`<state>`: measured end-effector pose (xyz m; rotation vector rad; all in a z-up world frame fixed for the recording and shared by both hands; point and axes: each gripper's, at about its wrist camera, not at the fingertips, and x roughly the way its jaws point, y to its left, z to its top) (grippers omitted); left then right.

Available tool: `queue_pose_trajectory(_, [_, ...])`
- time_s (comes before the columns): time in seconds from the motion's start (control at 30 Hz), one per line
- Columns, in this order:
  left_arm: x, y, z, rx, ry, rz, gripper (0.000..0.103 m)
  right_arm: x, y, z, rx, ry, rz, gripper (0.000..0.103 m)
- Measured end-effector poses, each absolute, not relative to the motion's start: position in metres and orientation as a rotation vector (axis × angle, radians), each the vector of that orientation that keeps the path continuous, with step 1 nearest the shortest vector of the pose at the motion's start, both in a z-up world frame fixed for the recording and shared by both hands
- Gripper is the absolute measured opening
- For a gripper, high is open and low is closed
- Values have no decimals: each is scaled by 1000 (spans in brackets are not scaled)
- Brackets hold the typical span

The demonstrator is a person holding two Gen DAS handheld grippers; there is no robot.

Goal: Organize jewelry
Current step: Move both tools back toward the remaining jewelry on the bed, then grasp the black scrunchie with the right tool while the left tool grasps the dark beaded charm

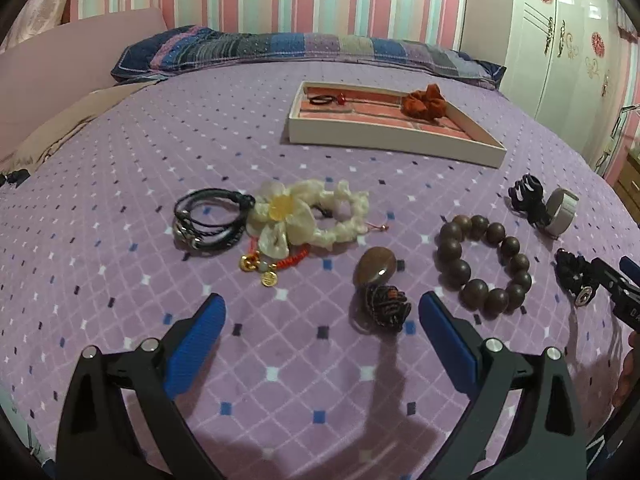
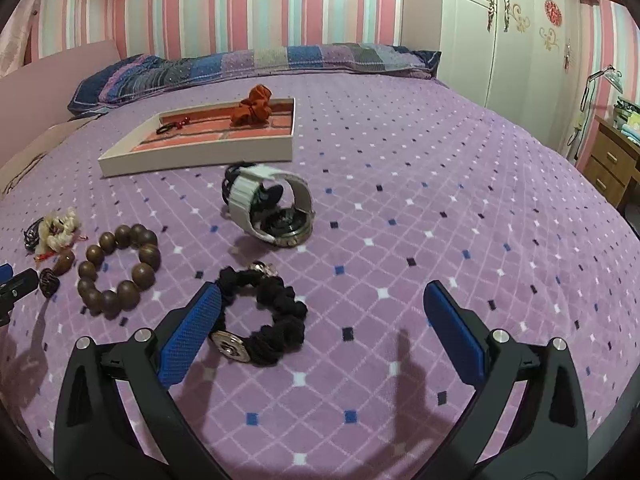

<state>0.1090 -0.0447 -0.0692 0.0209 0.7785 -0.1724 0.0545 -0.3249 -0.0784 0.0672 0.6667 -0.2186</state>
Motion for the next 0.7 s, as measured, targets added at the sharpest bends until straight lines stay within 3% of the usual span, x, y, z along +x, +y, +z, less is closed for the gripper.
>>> queue_pose_trajectory(0.33, [116, -54, -78, 18, 788, -219, 94, 64, -327, -91, 72, 691, -216, 94])
queue_pose_trajectory(0.5, [119, -61, -83, 32, 811, -254, 72, 69, -324, -94, 74, 699, -208, 79])
queue_pose_trajectory(0.7, [120, -62, -87, 30, 812, -265, 67, 72, -320, -98, 67, 713, -196, 62])
